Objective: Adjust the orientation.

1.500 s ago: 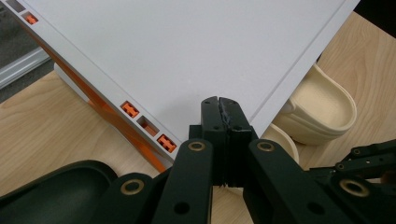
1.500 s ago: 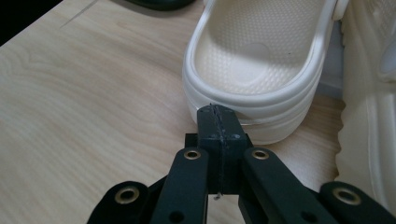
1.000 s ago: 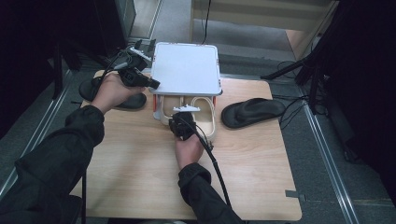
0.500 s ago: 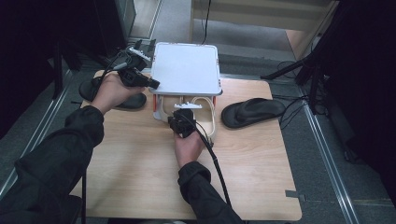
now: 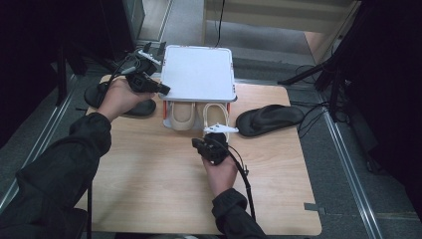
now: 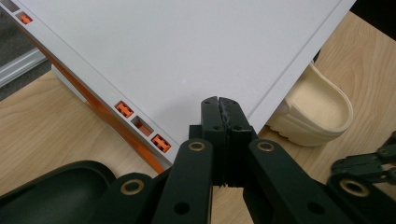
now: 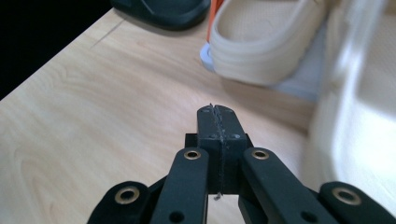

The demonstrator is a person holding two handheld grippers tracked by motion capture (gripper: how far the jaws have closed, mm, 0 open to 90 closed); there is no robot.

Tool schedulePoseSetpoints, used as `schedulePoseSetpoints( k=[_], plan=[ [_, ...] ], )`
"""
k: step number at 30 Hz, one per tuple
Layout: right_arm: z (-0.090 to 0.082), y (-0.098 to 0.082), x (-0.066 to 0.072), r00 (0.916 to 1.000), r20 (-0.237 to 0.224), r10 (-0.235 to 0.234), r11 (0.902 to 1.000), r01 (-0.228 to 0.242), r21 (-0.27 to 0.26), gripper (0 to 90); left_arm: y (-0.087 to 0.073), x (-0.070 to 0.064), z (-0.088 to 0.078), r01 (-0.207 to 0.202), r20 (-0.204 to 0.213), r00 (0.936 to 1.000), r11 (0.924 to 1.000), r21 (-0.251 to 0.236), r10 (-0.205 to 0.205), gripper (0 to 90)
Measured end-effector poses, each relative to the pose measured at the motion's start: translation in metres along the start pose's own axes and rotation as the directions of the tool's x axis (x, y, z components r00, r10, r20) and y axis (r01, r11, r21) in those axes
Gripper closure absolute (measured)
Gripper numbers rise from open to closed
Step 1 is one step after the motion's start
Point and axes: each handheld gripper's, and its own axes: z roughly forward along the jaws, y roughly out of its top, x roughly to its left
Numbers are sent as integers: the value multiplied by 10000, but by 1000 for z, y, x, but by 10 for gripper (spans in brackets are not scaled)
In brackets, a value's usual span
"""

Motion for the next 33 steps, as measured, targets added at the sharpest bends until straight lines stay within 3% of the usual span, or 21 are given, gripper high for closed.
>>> schedulePoseSetpoints(
  k=[4,11,16,22,33],
  plan=[
    [-16,-9,-6,9997,128,-227,9997,226,34,900,0,0,0,0,11,10000,10000,0,0,900],
    [-41,-29,-24,9996,242,-122,9999,120,70,900,1,-1,0,47,-31,10000,10000,4,-47,900],
    [-52,-39,-45,9987,518,-12,9997,-1,264,900,0,2,0,179,117,9998,9998,-57,-179,900],
    [-51,-40,-63,9956,911,226,9991,-258,340,900,0,1,1,179,71,9998,9998,-56,-179,900],
    [-38,-31,-71,9936,1117,150,9983,-212,548,900,0,1,1,206,84,9998,9998,-72,-206,900]
  ],
)
